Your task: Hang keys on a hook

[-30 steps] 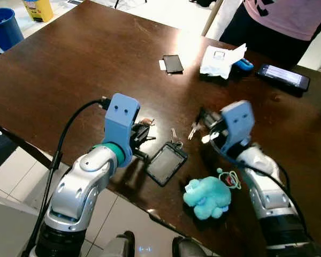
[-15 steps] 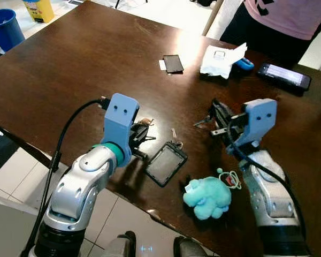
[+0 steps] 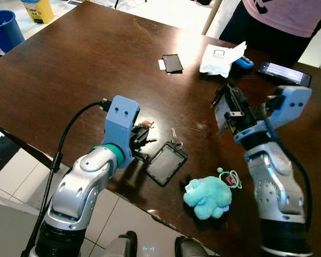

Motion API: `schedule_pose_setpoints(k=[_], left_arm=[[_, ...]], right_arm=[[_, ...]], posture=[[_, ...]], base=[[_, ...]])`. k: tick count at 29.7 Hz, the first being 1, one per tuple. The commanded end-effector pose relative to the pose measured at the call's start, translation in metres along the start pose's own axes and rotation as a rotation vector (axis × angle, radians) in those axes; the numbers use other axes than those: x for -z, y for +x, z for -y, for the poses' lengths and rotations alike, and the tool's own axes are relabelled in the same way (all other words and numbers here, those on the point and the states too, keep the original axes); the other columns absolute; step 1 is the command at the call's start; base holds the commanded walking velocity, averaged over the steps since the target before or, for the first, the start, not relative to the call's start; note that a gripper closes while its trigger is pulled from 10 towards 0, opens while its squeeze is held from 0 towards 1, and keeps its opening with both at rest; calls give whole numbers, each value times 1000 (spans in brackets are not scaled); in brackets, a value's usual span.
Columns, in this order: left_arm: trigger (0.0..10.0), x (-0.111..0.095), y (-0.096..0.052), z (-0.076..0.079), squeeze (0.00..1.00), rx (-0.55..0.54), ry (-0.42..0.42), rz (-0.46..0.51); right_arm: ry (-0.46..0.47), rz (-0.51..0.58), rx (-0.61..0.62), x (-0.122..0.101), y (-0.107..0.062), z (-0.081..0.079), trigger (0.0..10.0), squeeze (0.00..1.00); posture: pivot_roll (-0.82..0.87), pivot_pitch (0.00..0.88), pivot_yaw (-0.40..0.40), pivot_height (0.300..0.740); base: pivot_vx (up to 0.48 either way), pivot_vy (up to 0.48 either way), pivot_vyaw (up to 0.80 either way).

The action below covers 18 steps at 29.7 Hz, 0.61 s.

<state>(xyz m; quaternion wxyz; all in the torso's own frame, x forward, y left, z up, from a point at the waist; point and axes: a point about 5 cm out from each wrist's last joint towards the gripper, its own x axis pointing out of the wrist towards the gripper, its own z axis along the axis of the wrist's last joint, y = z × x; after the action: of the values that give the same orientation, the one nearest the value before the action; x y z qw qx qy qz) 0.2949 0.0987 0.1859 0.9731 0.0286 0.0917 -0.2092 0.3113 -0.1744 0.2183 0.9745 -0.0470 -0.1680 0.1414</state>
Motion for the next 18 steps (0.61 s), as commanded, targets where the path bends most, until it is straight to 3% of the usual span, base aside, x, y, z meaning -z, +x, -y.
schedule_pose_setpoints(k=[1,2,3,4,5,11,12,13,18], left_arm=[[10000,6,-1,1,0,-1,3,-18],[10000,6,-1,1,0,-1,3,-19],[10000,6,-1,0,0,-2,2,-20],[10000,6,-1,0,0,-2,2,-20],[10000,7,-1,1,0,-3,3,-22],[10000,7,-1,1,0,-4,2,-24],[10000,8,-1,0,0,-5,2,-26],[10000,8,-2,0,0,-5,2,-28],[10000,9,-2,1,0,-6,1,-30]], right_arm=[[-25,-39,-27,10,-3,-8,10000,0],[-73,-64,-49,13,-3,-10,10000,0],[-92,-74,-67,15,-4,-12,10000,137],[-92,-74,-67,15,-4,-12,10000,137],[-87,-81,-72,18,-5,-12,10000,1000],[-86,-82,-83,20,-8,-14,10000,1000],[-69,-80,-85,20,-8,-14,10000,871],[-61,-81,-90,19,-9,-14,10000,0],[-52,-83,-102,16,-11,-12,10000,0]], posture=[[8,131,110,740],[6,131,110,740],[6,131,110,740],[6,131,110,740],[8,134,110,740],[8,138,110,740],[8,138,110,740],[8,141,111,740],[6,148,109,740]], base=[[0,0,0],[0,0,0],[0,0,0],[0,0,0],[0,0,0],[0,0,0],[0,0,0],[0,0,0],[0,0,0]])
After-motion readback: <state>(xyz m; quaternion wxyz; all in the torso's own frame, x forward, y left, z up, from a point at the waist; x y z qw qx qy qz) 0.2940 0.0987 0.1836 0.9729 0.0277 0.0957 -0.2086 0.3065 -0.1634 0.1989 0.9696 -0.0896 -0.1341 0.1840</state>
